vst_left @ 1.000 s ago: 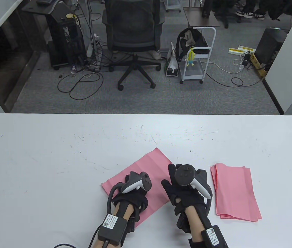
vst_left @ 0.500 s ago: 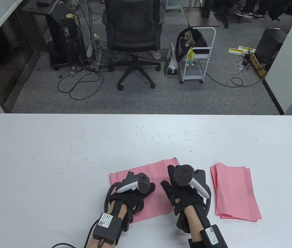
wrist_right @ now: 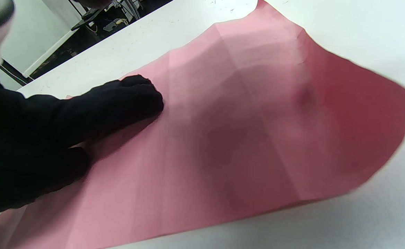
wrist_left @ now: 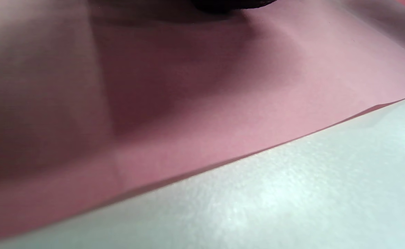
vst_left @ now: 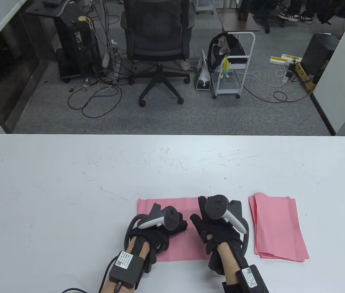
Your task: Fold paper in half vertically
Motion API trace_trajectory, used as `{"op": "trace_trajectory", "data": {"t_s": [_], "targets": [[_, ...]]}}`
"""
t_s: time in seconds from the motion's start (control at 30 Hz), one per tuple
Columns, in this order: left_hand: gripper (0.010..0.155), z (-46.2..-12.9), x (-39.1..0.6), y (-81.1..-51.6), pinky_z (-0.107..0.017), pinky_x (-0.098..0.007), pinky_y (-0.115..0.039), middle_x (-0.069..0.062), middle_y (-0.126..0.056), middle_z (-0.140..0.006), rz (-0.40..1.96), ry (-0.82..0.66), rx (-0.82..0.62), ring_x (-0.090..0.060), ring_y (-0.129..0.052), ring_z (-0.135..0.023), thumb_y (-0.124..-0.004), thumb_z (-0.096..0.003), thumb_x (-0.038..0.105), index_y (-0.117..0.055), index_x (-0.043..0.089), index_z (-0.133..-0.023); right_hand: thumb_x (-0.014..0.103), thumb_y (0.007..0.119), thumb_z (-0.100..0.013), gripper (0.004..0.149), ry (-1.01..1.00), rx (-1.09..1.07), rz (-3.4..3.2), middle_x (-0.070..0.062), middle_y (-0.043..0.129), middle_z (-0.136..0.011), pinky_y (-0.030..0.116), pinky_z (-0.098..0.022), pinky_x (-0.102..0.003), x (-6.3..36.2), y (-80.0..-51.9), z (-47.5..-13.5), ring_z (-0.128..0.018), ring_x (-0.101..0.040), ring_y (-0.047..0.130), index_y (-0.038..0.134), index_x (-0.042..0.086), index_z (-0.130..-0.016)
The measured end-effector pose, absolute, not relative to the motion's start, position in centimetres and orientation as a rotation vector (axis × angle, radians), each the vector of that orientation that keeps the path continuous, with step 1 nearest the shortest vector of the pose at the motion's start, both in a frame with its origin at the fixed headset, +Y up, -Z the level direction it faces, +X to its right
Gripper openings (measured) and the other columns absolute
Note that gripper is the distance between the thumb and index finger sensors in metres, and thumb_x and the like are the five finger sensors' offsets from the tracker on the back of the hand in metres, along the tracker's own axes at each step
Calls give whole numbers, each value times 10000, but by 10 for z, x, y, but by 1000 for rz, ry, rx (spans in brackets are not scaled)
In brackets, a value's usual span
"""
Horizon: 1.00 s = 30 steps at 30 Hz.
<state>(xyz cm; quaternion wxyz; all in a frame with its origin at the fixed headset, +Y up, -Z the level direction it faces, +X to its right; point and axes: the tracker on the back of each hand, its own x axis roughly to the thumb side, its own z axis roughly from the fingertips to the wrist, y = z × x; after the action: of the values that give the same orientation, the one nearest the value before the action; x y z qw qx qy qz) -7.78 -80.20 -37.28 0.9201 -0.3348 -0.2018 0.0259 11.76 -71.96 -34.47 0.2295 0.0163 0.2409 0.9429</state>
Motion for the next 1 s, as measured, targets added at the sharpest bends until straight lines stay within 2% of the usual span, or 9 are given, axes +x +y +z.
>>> {"op": "trace_trajectory", "data": {"t_s": [0.27,0.33,0.4,0.47,0.53,0.63,0.83,1.0], "targets": [[754,-370,-81,-793,-896,-591,-185,259,-136,-1251,28,-417,-640,-127,-85,-1202,-657,-535,230,-264,543,-1098,520,646,-504,729,644,53,2589,-103,211,-1157,311,-745,-637,119,-717,-345,-1042,-456,196,280,277,-1086],[725,-367,-89,-783,-886,-598,-163,222,-101,-1255,53,-409,-545,-157,-56,-1195,-634,-554,307,-219,520,-1109,520,644,-506,729,630,56,2581,-102,213,-1158,309,-747,-636,120,-716,-344,-1044,-454,196,278,277,-1087],[717,-363,-101,-770,-873,-616,-165,177,-86,-1263,55,-390,-453,-195,-51,-1194,-603,-556,463,-163,482,-1123,520,643,-507,726,624,59,2575,-101,215,-1159,310,-748,-636,120,-715,-344,-1045,-454,197,279,279,-1087],[733,-359,-114,-758,-856,-641,-183,126,-102,-1274,47,-349,-362,-245,-64,-1193,-560,-544,550,-144,442,-1139,520,643,-507,726,623,61,2573,-99,215,-1160,310,-748,-636,120,-715,-344,-1046,-452,198,279,279,-1087],[725,-352,-126,-752,-847,-649,-212,102,-165,-1285,67,-310,-274,-260,-105,-1196,-537,-534,584,-195,425,-1153,521,642,-506,726,628,64,2574,-97,219,-1160,312,-749,-635,119,-716,-345,-1047,-453,199,280,280,-1087],[719,-343,-139,-754,-841,-652,-234,86,-224,-1293,81,-257,-226,-274,-131,-1195,-524,-528,603,-248,414,-1164,521,641,-507,726,635,66,2576,-98,217,-1160,312,-749,-635,117,-718,-345,-1047,-451,199,279,279,-1087],[734,-337,-150,-776,-832,-653,-215,73,-174,-1292,47,-186,-356,-291,-84,-1178,-493,-530,622,-201,405,-1168,520,641,-507,724,636,64,2587,-98,221,-1160,314,-749,-635,116,-719,-345,-1047,-452,202,282,279,-1087],[733,-335,-149,-801,-825,-652,-198,85,-135,-1282,2,-189,-459,-303,-53,-1165,-472,-530,630,-163,412,-1158,520,641,-507,724,639,51,2595,-99,221,-1161,313,-750,-634,117,-720,-345,-1047,-452,203,282,279,-1088]]}}
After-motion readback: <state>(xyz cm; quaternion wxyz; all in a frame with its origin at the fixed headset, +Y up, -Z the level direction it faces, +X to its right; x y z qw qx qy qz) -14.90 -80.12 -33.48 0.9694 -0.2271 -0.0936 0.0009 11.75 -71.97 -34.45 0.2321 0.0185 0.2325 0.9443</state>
